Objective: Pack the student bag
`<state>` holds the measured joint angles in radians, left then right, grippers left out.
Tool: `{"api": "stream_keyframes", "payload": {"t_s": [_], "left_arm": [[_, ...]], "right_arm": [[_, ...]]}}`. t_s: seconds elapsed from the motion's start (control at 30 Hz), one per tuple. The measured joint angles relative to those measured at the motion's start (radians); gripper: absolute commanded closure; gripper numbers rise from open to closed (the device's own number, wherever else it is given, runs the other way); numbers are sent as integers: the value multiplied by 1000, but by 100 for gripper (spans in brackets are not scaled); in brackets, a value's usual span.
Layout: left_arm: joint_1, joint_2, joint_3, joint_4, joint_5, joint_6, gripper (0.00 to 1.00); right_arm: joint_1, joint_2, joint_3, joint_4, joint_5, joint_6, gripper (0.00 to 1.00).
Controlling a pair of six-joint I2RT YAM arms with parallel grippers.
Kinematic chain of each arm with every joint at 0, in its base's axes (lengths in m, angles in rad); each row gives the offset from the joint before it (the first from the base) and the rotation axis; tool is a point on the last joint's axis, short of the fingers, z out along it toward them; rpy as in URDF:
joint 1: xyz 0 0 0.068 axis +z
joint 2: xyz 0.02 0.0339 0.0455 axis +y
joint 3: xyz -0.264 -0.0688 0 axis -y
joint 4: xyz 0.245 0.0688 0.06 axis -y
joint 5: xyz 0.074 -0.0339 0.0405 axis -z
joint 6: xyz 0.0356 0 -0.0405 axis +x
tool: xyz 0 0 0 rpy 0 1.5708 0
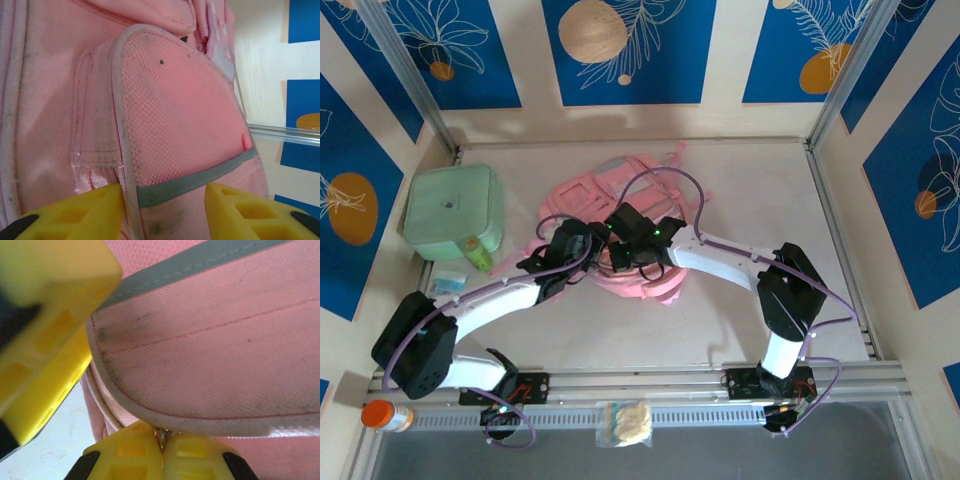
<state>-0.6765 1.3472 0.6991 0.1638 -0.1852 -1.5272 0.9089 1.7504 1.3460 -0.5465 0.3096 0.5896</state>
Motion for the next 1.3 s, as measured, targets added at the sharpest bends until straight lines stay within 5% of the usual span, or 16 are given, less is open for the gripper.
{"api": "stream_keyframes", "payload": {"t_s": [0.33, 0.5, 0.87, 1.3], "left_arm": [[-43, 43, -3, 32, -79, -76, 68], [-48, 108, 34, 32, -97, -76, 100], [9, 110, 59, 24, -36, 67, 100], [322, 102, 79, -13, 330, 335, 100]], "right_arm": [[-15, -2, -1, -14, 5, -18, 100], [-17, -2, -1, -17, 24, -25, 100], [-58, -20, -2, -70, 59, -37, 100], [-193, -150, -8, -97, -65, -138, 100]]}}
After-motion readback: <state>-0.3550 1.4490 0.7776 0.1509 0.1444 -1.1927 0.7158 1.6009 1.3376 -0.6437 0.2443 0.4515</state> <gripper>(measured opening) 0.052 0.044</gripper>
